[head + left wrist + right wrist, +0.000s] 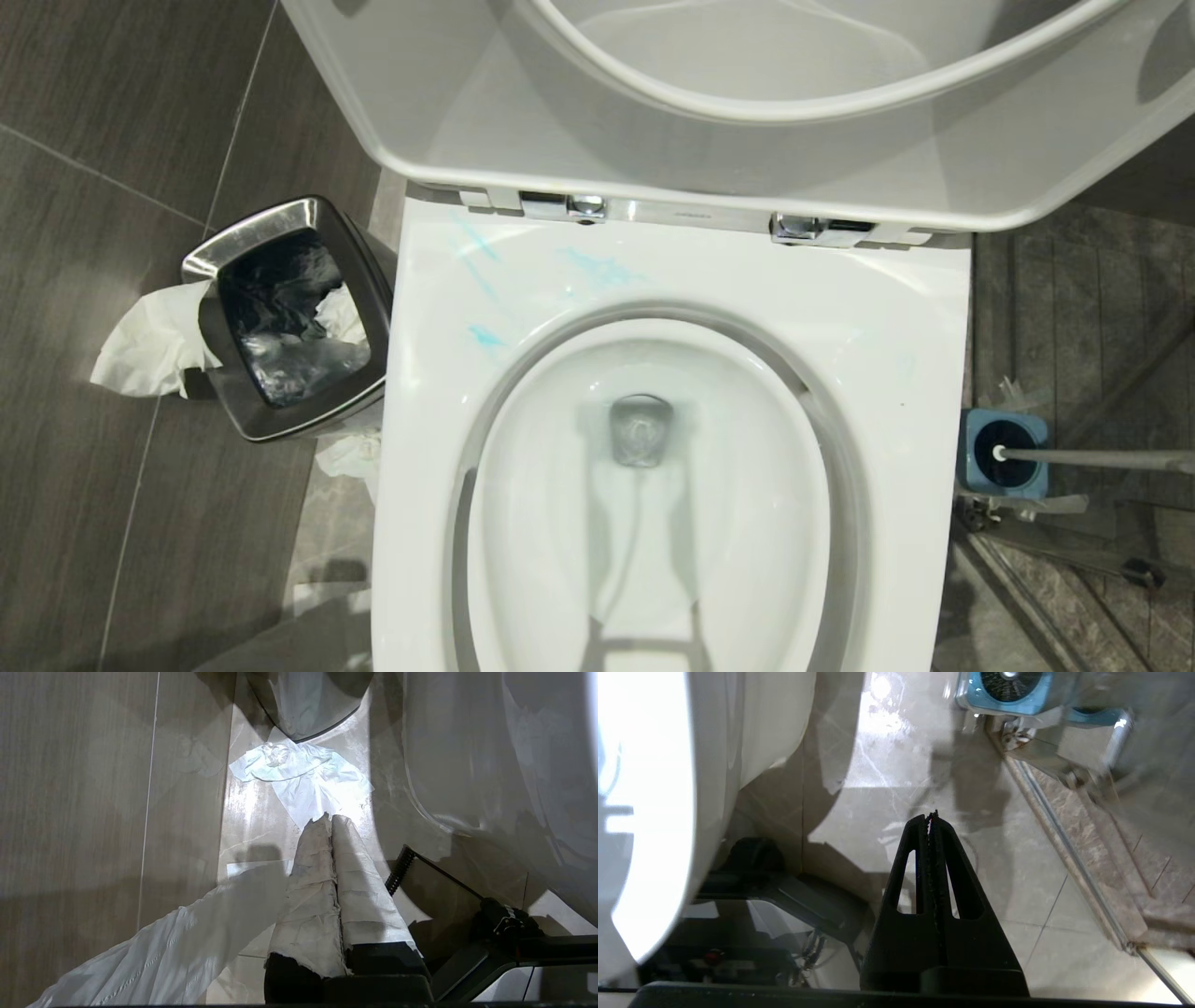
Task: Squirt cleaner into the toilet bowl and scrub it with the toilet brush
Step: Pour in the cleaning agent
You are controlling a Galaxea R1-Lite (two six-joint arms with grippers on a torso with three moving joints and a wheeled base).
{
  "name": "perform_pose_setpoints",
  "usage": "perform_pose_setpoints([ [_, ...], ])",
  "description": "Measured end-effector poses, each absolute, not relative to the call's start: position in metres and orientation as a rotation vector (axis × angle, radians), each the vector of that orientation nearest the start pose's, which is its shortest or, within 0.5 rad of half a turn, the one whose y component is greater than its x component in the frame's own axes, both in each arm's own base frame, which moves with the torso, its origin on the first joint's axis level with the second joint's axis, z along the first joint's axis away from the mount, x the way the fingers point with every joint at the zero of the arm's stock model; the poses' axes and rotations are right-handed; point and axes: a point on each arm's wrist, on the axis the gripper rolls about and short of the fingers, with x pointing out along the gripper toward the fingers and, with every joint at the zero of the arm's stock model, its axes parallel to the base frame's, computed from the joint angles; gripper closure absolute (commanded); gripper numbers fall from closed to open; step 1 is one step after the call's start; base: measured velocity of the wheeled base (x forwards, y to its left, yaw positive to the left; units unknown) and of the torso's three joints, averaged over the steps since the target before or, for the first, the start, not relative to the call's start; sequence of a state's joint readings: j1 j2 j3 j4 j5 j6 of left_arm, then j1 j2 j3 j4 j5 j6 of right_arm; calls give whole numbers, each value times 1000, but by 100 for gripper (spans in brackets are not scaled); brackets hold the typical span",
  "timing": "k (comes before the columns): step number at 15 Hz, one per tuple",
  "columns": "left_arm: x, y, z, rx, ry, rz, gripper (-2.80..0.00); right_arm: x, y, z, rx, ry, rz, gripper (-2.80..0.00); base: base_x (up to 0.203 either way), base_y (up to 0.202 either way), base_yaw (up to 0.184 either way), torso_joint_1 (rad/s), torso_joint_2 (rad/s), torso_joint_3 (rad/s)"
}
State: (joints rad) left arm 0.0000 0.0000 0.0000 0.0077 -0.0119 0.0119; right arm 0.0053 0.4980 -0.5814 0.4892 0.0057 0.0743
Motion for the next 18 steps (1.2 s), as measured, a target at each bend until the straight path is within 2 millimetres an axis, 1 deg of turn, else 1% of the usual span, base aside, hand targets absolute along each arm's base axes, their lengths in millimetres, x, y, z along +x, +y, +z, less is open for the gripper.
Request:
perform_pose_setpoints([
  [1, -23, 0, 75, 12, 8, -12, 0, 17, 0, 203, 76, 439, 3, 0, 0, 0, 0, 0, 0, 0],
  [2, -23, 0, 75, 11, 8, -12, 0, 39, 1, 209, 77, 455, 15, 0, 0, 0, 0, 0, 0, 0],
  [3, -23, 0, 75, 11, 8, -12, 0, 58, 1, 209, 77, 445, 33, 0, 0, 0, 0, 0, 0, 0],
  [4, -23, 0, 75, 11, 8, -12, 0, 77, 2, 201, 75, 435, 53, 0, 0, 0, 0, 0, 0, 0],
  [5, -23, 0, 75, 11, 8, -12, 0, 93, 2, 186, 74, 428, 72, 0, 0, 0, 0, 0, 0, 0],
  [8, -23, 0, 75, 12, 7, -12, 0, 123, 2, 144, 90, 381, 116, 0, 0, 0, 0, 0, 0, 0],
  [10, -23, 0, 75, 12, 8, -11, 0, 136, 0, 132, 99, 309, 112, 0, 0, 0, 0, 0, 0, 0],
  [12, -23, 0, 75, 12, 8, -12, 0, 153, -6, 127, 123, 240, 81, 0, 0, 0, 0, 0, 0, 0],
  [15, -23, 0, 75, 11, 8, -12, 0, 186, -20, 118, 168, 168, 22, 0, 0, 0, 0, 0, 0, 0],
  [18, -23, 0, 75, 11, 8, -12, 0, 223, -32, 102, 154, 144, 8, 0, 0, 0, 0, 0, 0, 0],
])
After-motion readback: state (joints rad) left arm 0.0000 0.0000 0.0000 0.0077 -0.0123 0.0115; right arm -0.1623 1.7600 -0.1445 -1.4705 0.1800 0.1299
